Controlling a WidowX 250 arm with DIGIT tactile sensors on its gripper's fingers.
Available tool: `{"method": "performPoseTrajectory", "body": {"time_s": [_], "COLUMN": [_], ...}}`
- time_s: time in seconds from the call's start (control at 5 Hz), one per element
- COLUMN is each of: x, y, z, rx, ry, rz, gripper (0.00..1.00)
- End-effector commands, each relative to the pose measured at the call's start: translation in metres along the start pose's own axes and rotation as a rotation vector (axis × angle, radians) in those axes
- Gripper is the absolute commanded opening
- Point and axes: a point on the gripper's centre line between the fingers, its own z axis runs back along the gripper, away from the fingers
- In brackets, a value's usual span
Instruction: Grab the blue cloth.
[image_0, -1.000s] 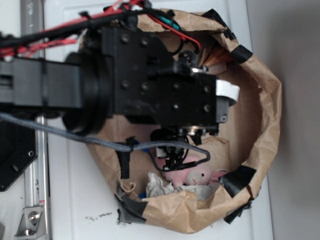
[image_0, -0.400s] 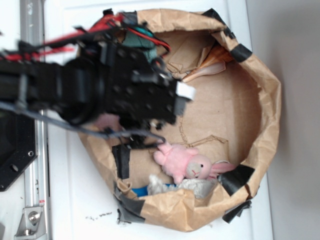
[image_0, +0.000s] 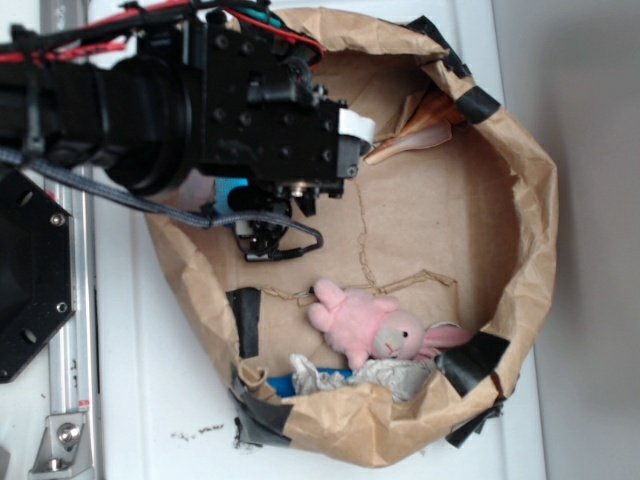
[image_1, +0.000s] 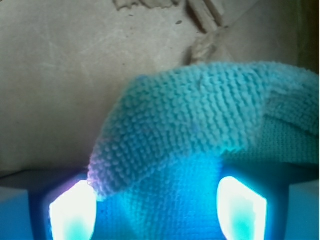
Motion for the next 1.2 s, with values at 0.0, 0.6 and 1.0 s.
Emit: {"method": "performPoseTrajectory", "body": {"time_s": [0.0, 0.6, 1.0], "x": [-0.019, -0.002, -0.007], "y": [0.024, 0.034, 0.037], "z": [0.007, -0.043, -0.031], "rx": [-0.013, 0.038, 0.024], "ry": [-0.038, 0.044, 0.017], "rz": [0.076, 0.109, 0.109], "gripper": [1.0, 0.0, 0.0]}}
